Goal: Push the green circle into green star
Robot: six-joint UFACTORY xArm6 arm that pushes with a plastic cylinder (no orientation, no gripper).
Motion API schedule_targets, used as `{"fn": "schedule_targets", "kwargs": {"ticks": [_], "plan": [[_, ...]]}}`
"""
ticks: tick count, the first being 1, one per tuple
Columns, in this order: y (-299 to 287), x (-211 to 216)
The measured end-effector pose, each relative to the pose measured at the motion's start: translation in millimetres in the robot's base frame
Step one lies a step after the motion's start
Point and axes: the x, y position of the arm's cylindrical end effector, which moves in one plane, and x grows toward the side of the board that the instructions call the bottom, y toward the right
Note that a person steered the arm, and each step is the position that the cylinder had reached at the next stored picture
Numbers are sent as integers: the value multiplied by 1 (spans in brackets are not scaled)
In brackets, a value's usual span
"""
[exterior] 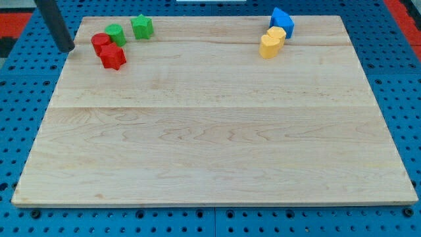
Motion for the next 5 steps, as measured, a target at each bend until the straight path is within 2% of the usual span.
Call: {"fn": "schedule_targets", "kwargs": {"ticks": [1, 3, 5], "plan": [[32, -8], [47, -40], [85, -50]]}}
